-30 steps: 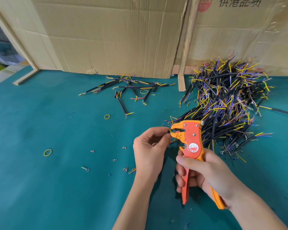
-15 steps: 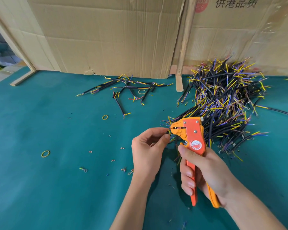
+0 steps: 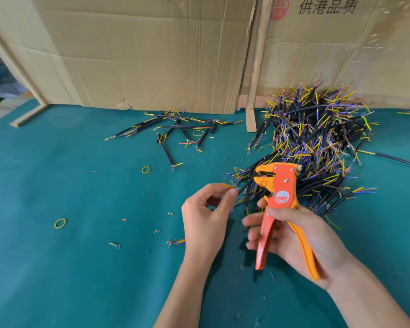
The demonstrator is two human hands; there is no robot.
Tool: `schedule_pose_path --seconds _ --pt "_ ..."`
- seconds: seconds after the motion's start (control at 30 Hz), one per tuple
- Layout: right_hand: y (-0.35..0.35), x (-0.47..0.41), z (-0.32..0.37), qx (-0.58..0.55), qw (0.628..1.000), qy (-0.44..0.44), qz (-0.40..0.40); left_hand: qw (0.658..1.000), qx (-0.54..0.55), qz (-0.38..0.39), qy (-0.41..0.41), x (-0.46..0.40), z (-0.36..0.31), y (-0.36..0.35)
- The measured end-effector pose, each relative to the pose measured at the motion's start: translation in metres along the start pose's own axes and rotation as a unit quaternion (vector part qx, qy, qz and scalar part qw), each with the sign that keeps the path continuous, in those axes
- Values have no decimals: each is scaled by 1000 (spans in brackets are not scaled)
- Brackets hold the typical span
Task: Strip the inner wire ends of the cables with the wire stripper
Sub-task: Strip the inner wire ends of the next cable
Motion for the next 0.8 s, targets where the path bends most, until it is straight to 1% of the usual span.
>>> schedule_pose_path --seconds 0.1,0.3,0.5,0.67,0.8 --pt "2 0 -2 8 1000 -11 12 1000 -13 8 -9 -2 0 5" --pt "-1 0 -5 18 999 -23 38 995 -84 26 -41 -3 -5 4" --pt "-10 -2 -10 17 996 -53 66 991 -101 38 -78 -3 -10 3" --pt "-11 3 -8 46 995 -39 81 988 -105 69 -88 -2 -14 -3" --pt "-7 3 -7 67 994 -38 77 985 -108 91 -99 -2 -15 -6"
Point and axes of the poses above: each hand's wrist, its own x-axis away from the middle knuckle, its own y-axis out of the back of the hand, z = x × y, the point moved 8 cm from there along -x, towards the middle knuckle, and after that the axes turned 12 degrees about -y, right-handed, at the moved point
